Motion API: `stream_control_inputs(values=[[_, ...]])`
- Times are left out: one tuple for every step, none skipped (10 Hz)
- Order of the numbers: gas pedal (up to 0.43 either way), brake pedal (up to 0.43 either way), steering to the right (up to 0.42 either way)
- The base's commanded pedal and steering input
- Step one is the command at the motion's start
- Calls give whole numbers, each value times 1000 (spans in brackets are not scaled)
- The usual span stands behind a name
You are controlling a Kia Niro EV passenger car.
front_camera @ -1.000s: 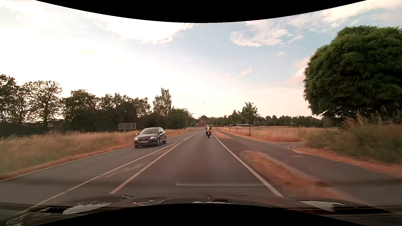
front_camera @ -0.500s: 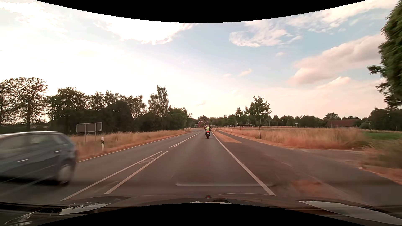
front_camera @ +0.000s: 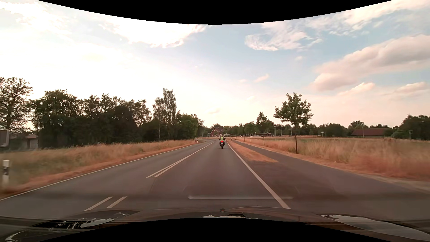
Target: Follow the waypoints while adhering to traffic rules and regulations
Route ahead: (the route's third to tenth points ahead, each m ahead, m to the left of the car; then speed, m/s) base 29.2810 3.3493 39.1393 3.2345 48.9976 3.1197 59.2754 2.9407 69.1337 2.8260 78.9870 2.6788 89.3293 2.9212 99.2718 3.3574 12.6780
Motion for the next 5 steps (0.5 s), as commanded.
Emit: stream_control_inputs(values=[[157,0,-1],[157,0,0],[157,0,0],[157,0,0],[157,0,0]])
